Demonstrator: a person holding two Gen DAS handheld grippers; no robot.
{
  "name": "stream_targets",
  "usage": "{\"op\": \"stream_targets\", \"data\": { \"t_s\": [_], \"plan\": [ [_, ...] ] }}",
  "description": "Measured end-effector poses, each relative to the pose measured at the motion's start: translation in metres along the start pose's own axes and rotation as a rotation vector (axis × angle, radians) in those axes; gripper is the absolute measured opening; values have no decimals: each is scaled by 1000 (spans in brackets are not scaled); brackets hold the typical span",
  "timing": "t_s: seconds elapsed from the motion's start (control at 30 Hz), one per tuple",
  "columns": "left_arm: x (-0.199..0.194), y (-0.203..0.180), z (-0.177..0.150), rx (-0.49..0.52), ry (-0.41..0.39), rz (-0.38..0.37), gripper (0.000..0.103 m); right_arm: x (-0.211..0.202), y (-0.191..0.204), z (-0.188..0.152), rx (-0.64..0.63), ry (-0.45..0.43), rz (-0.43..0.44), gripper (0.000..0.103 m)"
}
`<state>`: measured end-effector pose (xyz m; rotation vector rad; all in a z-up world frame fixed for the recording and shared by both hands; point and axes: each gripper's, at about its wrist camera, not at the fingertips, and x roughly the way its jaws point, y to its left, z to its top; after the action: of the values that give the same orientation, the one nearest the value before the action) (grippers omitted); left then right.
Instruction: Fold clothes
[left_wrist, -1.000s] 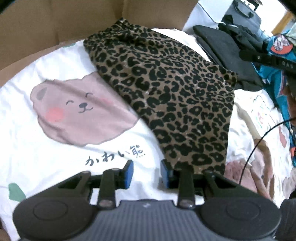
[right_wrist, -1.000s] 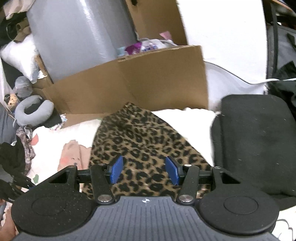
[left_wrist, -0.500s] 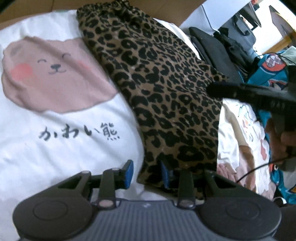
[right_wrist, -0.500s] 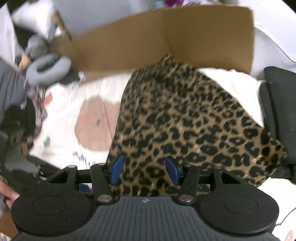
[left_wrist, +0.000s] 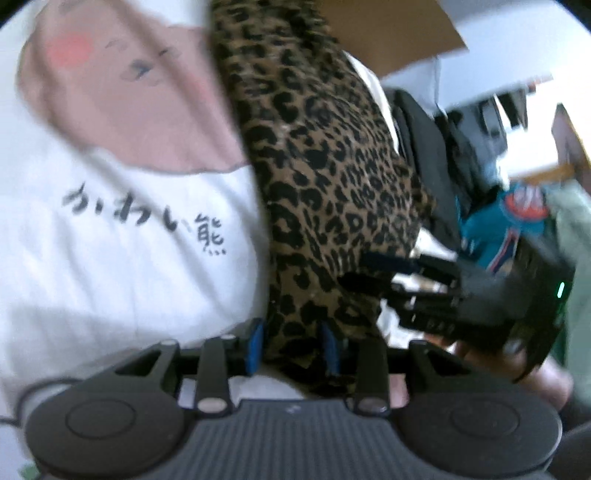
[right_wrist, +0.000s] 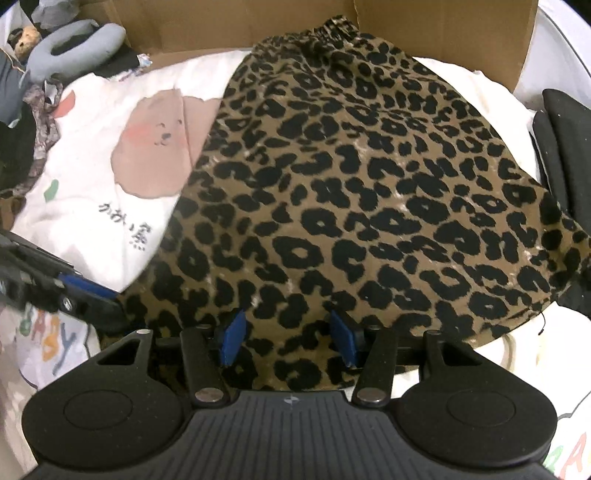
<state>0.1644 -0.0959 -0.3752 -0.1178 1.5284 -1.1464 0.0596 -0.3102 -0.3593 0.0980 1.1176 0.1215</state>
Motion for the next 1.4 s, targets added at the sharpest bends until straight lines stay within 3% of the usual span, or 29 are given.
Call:
{"op": "stream_targets", "data": {
  "t_s": [0.4,0.5,0.6,0.77,1.03,1.2,1.4],
  "plan": [
    [23,21,-16,-285,-11,-138,36,-4,1,-6,-28,0,-10,57],
    [25,27,-20,-375,-33,-161,34,-6,0,-9,-19,0,-6,57],
    [25,24,-24,-399,-60,-149,34,-8,0,-11,-10,2,-3,57],
    [27,19,-28,-425,-70,-150,34,-12,-4,-14,13,6,16,57],
    [21,9,-32,-386,-72,-109,33,-14,-8,-18,17,6,37,57],
    [12,9,-25,-347,-94,-115,10,-15,-9,-19,18,7,41,57],
    [10,7,-23,-307,-93,-120,10,-15,-10,-19,20,8,46,57]
  ]
}}
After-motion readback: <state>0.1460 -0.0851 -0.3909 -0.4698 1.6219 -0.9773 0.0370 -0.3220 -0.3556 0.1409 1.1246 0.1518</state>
